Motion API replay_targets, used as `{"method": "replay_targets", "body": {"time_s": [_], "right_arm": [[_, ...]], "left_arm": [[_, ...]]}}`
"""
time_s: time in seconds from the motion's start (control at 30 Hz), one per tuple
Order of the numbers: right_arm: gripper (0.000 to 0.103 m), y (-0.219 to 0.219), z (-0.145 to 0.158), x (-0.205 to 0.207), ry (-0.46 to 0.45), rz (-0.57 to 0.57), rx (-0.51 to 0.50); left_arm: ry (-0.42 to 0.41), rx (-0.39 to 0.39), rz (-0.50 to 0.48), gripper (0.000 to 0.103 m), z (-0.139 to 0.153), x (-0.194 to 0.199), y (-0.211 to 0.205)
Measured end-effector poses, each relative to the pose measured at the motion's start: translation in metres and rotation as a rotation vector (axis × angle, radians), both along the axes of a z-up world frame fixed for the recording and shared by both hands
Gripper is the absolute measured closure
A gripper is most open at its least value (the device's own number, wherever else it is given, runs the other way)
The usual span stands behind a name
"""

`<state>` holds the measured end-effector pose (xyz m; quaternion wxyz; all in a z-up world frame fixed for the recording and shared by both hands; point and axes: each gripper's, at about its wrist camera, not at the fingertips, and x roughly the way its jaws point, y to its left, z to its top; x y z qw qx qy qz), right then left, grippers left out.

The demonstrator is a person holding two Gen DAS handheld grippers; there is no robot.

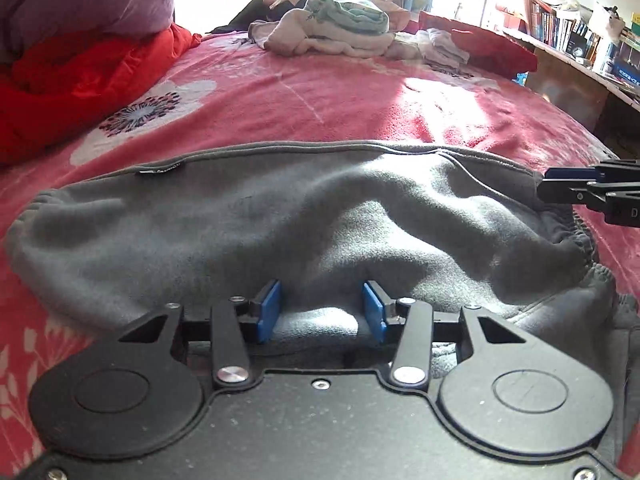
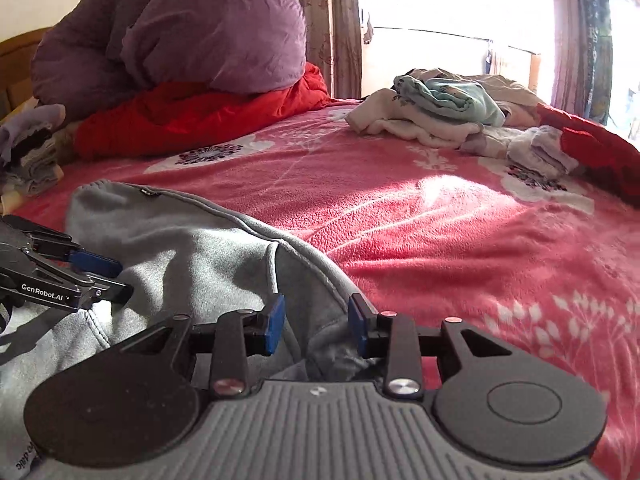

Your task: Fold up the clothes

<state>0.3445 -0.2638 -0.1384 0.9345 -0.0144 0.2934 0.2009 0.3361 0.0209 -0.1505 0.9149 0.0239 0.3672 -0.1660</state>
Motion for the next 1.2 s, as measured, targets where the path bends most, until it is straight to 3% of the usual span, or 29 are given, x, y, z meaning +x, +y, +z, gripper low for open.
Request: {"method": "replay_targets", "body": {"time_s": [0.27, 0.43, 0.53, 0.6, 0.7, 0.73, 0.83, 0.9, 1.03, 1.17, 1.2], "right_arm": [[0.067, -0.008, 0.012, -0.064, -0.042, -0.016, 0.069], [0.068, 0.031, 0.009, -0.121, -0.076, 0.133, -0.035], [0.059, 0.045, -0.018, -0.13, 0.054, 0.122, -0.148], [0.058, 0.051, -0.017, -0.146, 0.004, 0.135, -0.201], [0.051, 0.057, -0.015, -0.168, -0.062, 0.129, -0.27], [0.049, 0.059, -0.019, -0.173, -0.073, 0.121, -0.298], [0.048, 0.063, -0.02, -0.171, -0.078, 0.088, -0.338], [0.049, 0.067, -0.014, -0.182, -0.131, 0.09, -0.342], [0.05, 0.085, -0.008, -0.217, -0.256, 0.232, -0.335], [0.044, 0.101, -0.031, -0.212, -0.095, 0.321, -0.372], [0.044, 0.1, -0.035, -0.212, -0.076, 0.314, -0.358]], "left_arm": [[-0.066, -0.114, 0.259, 0.058, 0.03, -0.076, 0.066], [-0.089, -0.16, 0.384, 0.055, 0.035, -0.132, 0.105], [-0.033, -0.1, 0.457, 0.055, 0.021, -0.158, 0.12], [-0.038, -0.051, 0.493, 0.055, 0.016, -0.175, 0.126], [-0.095, -0.047, 0.45, 0.053, 0.018, -0.197, 0.131], [-0.068, -0.036, 0.45, 0.046, 0.011, -0.197, 0.134], [0.011, -0.003, 0.448, 0.046, -0.008, -0.196, 0.14], [-0.061, -0.016, 0.445, 0.05, 0.007, -0.21, 0.139], [-0.161, -0.087, 0.517, 0.049, 0.021, -0.232, 0.151], [-0.147, -0.177, 0.62, 0.049, 0.02, -0.233, 0.174], [-0.134, -0.156, 0.649, 0.049, 0.017, -0.232, 0.176]]}}
